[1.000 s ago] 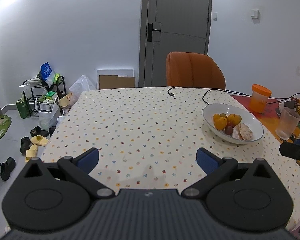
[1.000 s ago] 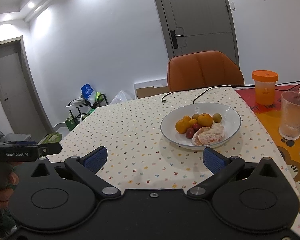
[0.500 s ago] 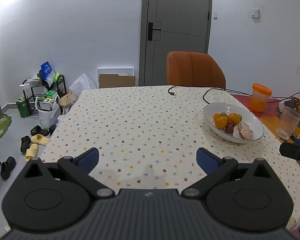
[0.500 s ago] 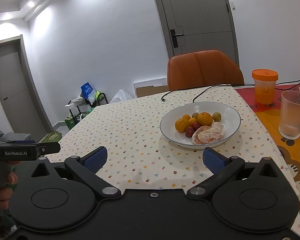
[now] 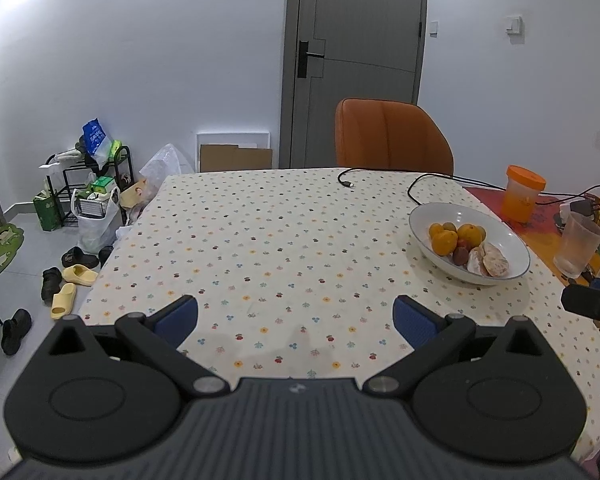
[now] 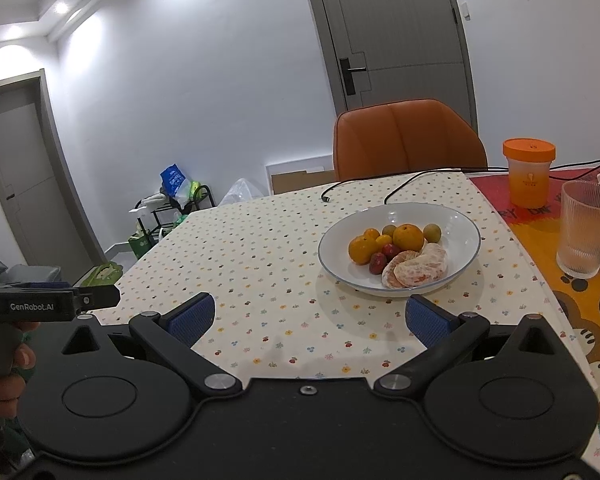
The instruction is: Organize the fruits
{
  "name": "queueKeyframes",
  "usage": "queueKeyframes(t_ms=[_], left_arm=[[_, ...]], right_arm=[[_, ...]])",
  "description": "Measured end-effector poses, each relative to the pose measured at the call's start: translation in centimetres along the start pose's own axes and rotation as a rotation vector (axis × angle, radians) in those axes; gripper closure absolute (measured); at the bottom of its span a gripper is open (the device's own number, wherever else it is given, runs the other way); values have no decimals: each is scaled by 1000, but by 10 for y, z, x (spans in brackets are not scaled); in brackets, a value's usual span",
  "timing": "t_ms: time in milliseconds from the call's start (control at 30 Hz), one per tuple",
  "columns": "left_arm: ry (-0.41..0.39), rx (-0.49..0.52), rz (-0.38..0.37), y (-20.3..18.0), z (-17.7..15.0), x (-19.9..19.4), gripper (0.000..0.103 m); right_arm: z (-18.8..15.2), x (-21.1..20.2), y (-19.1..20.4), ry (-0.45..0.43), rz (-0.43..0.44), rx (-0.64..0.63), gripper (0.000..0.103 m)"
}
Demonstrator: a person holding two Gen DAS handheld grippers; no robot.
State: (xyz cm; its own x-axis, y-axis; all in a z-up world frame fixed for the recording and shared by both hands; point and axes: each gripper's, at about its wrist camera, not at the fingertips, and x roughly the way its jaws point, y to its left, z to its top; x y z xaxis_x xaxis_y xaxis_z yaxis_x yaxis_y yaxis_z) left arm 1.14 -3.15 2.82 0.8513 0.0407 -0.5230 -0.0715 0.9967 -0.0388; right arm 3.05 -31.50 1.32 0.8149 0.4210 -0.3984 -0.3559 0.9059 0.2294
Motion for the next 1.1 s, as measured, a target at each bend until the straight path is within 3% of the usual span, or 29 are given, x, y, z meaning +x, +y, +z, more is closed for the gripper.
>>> queueKeyframes(t_ms=[1100], left_arm=[[2,1,-19,-5,0,-6,0]], right_arm=[[0,-1,0,0,-6,-5,0]])
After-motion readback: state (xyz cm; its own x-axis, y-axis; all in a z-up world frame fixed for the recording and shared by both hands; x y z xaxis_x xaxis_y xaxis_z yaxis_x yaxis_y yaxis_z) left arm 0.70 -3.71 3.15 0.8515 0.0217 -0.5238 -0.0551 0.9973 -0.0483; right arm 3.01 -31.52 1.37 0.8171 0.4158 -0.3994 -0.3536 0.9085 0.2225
